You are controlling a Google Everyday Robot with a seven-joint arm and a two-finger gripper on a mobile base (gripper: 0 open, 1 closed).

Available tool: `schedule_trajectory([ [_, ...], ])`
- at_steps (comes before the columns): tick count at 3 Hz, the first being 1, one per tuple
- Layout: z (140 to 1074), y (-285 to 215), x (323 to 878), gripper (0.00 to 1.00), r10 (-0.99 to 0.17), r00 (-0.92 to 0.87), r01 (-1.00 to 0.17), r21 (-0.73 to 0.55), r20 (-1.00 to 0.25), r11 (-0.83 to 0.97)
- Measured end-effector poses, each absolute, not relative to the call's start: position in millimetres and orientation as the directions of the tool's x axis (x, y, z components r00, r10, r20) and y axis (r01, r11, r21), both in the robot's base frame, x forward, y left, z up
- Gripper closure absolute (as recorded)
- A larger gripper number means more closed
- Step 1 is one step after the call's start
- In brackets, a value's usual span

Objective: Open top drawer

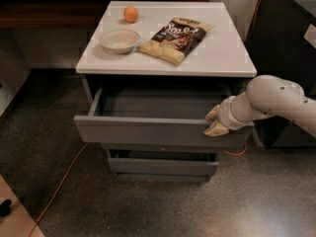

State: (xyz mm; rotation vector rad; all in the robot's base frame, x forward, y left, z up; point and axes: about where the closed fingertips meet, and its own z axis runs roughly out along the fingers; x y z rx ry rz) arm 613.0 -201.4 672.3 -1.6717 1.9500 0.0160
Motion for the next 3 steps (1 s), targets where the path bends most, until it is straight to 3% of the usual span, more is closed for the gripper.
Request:
schedule_trajectory([
  [3, 673.7, -186.8, 573.1, 1.00, -0.906, -0.030, -0.919, -0.344, -0.422, 0.191],
])
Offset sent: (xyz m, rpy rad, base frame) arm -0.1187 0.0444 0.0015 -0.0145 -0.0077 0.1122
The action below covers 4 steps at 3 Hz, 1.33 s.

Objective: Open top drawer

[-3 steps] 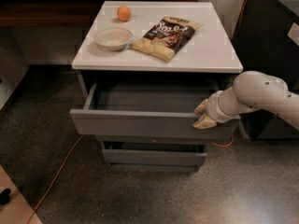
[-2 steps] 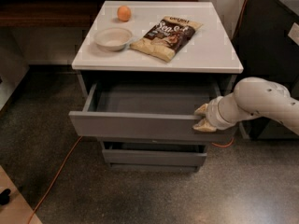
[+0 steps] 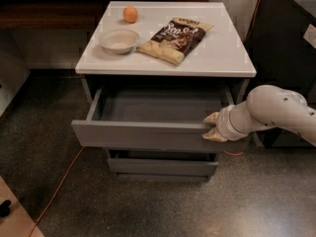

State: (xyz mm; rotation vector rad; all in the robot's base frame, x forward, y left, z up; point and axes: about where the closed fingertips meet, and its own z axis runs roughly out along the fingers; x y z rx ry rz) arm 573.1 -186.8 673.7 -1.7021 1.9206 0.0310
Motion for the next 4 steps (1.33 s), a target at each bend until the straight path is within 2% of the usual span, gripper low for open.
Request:
schedule_trajectory([
  [2, 667.3, -175.3, 548.7, 0.98, -0.914, -0.005, -0.927, -0.342, -0.405, 0.156],
  [4, 669.0, -175.3, 548.7, 0.53, -0.914, -0.005, -0.927, -0.342, -0.405, 0.156],
])
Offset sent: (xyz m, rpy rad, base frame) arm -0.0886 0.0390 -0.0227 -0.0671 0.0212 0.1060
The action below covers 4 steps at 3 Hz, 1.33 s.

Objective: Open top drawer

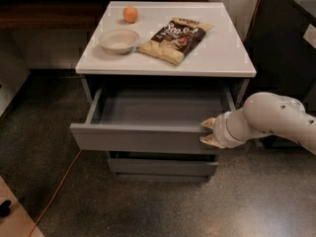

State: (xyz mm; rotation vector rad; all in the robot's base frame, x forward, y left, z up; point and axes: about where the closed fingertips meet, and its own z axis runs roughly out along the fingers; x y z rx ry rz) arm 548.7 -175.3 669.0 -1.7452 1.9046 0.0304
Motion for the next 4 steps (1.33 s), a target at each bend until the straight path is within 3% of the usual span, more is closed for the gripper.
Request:
schedule_trajectory([
  [2, 675.6, -174.1, 549.8, 0.01, -0.913, -0.003, -0.925, -0.345, -0.407, 0.157],
  [4, 732.7, -166.0, 570.5, 0.00, -0.909, 0.004, -0.915, -0.368, -0.416, 0.164],
])
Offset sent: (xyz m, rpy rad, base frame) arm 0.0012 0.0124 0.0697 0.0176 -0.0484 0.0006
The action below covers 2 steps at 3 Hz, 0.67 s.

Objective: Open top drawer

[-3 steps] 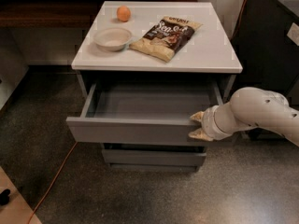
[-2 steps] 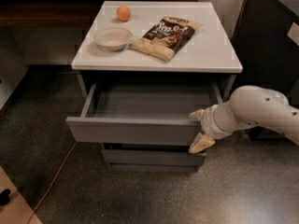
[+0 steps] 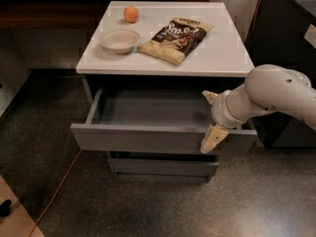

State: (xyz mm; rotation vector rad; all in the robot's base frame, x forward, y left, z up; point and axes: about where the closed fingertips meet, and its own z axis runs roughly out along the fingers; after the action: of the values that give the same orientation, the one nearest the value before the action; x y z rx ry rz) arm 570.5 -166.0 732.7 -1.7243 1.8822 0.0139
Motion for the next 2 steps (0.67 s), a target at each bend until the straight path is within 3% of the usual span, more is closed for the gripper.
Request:
schedule_trajectory([
  [1, 740.0, -167.0, 590.5, 0.15, -0.907, -0.017, -0.920, -0.349, -0.422, 0.180],
  [2, 741.0, -168.7, 612.7, 0.39, -0.900, -0.050, -0.927, -0.314, -0.433, 0.203],
])
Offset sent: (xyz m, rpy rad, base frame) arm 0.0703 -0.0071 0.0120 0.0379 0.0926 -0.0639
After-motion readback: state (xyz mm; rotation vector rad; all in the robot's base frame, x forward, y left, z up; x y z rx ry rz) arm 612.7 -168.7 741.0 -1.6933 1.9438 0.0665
